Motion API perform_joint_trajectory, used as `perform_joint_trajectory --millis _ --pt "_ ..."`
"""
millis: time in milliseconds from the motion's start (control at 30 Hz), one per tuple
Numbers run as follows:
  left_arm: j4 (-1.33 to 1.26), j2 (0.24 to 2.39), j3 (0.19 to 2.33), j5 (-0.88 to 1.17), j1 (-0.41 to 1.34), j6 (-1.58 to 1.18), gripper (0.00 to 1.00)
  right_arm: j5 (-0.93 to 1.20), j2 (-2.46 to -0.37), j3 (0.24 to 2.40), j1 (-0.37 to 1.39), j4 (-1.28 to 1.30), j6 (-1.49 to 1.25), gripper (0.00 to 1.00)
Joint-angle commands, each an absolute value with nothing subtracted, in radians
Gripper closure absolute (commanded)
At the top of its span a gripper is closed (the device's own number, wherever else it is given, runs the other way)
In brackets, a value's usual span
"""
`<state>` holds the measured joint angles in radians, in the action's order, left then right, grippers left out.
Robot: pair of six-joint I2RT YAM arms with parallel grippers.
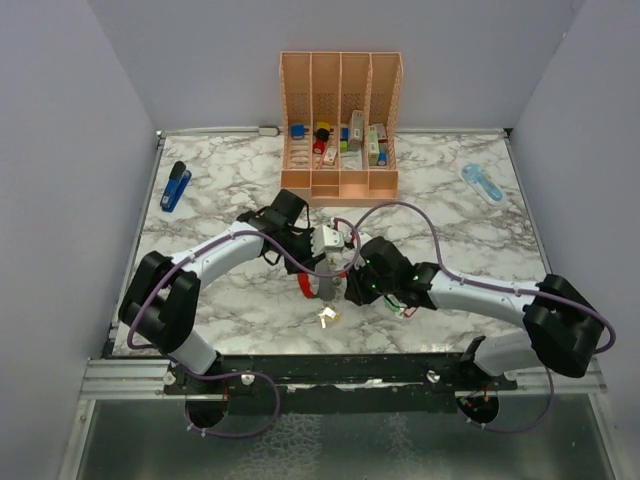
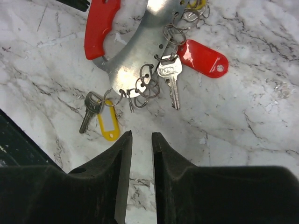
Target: Put the keys on the keyring
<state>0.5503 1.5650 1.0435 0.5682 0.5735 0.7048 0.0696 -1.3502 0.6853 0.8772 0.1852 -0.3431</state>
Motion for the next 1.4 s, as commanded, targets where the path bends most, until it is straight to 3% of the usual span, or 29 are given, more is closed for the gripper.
perform_joint_trajectory --millis 0,700,800,933,1167,1367 --pt "0.499 1.536 1.014 0.601 0.576 0.684 0.81 0.069 -1.408 0.686 0.941 0.048 -0.417 0.76" --pt "0.476 1.526 0.988 0.607 0.535 0.686 0.81 -0.012 -1.548 0.712 0.985 -0.062 -0.456 0.69" --pt "0.480 1.523 0.986 0.626 0.517 0.686 0.81 -0.014 -1.558 0.717 0.985 -0.070 -0.456 0.77" --pt "0.480 1.519 0.986 0.644 0.495 0.680 0.81 -0.012 -1.554 0.713 0.985 -0.064 -0.457 0.98" --pt "0.510 1.523 1.020 0.741 0.465 0.661 0.80 -0.047 -1.469 0.686 0.983 -0.022 -0.469 0.99" --pt "0.533 1.551 1.093 0.940 0.466 0.616 0.80 -0.077 -1.383 0.706 0.984 0.039 -0.452 0.99"
